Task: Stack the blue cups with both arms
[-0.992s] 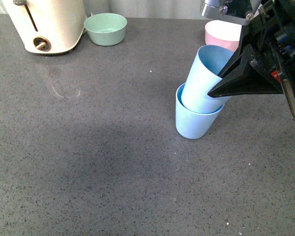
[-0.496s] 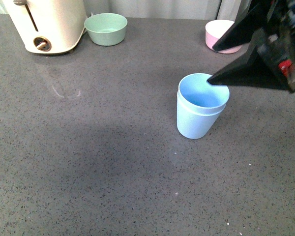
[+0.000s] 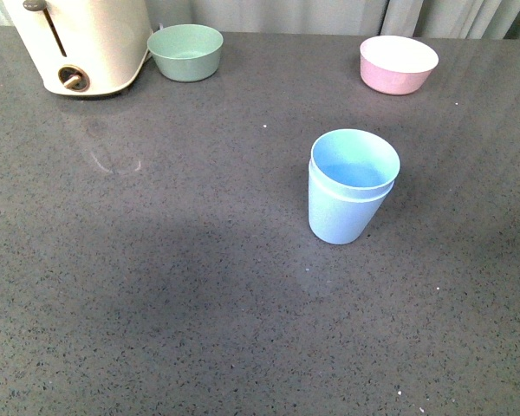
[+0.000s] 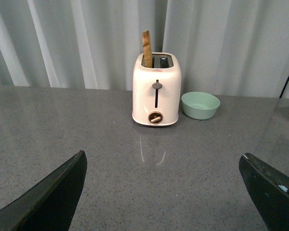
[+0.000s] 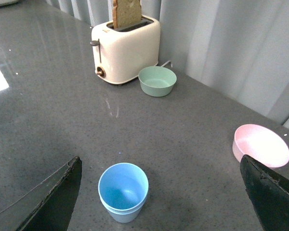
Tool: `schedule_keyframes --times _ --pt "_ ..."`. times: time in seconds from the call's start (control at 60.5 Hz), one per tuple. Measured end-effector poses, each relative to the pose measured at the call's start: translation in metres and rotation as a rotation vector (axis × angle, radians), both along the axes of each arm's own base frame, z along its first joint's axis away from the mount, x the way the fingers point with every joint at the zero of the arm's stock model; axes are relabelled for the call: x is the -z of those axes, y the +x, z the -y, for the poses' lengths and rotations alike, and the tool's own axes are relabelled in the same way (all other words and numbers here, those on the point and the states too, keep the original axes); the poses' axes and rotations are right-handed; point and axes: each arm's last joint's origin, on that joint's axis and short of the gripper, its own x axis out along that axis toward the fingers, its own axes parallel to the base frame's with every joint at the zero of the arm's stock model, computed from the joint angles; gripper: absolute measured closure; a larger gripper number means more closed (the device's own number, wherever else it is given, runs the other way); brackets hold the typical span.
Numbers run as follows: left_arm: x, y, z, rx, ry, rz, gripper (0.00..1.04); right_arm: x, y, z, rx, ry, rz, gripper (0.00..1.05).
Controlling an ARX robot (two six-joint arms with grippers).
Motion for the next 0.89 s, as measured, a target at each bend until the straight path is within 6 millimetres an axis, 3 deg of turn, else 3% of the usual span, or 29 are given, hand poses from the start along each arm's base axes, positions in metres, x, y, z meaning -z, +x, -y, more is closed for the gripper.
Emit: schedule_keyframes --times 0.116,0.182,0.264,0.446,0.893 --pt "0.000 0.000 0.000 0.000 0.000 0.000 0.09 0.018 -0.012 0.000 0.553 0.102 0.129 0.32" --pt "0.000 0.000 0.000 0.000 0.000 0.000 0.09 0.030 -0.027 0.008 0.741 0.165 0.152 0.49" --pt "0.000 0.000 0.000 0.001 0.000 0.000 0.09 0.045 -0.041 0.016 0.734 0.185 0.138 0.70" --pt "0.000 0.000 0.000 0.000 0.000 0.000 0.09 0.063 -0.061 0.018 0.744 0.189 0.130 1.02" --pt "0.000 0.000 0.000 0.000 0.000 0.000 0.09 0.086 -0.093 0.018 0.745 0.192 0.130 1.03"
